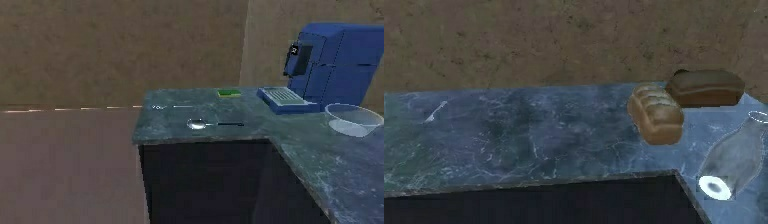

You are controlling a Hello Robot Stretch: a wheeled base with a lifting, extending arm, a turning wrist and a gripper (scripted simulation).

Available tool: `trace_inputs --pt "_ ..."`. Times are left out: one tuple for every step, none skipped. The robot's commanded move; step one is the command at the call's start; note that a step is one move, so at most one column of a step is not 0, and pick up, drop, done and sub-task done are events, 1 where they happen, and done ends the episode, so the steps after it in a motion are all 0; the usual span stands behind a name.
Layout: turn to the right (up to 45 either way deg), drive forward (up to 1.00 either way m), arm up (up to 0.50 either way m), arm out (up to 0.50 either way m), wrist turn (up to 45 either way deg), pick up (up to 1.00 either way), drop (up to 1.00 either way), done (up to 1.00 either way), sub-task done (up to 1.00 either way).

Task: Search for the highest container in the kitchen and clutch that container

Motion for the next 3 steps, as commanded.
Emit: trace_inputs --pt "6.0 0.0 0.0 0.0 0.0 0.0 0.0 0.0 0.0" --pt "0.0 0.4 0.0 0.0 0.0 0.0 0.0 0.0 0.0" --pt "-36.0 0.0 0.0 0.0 0.0 0.0 0.0 0.0 0.0"
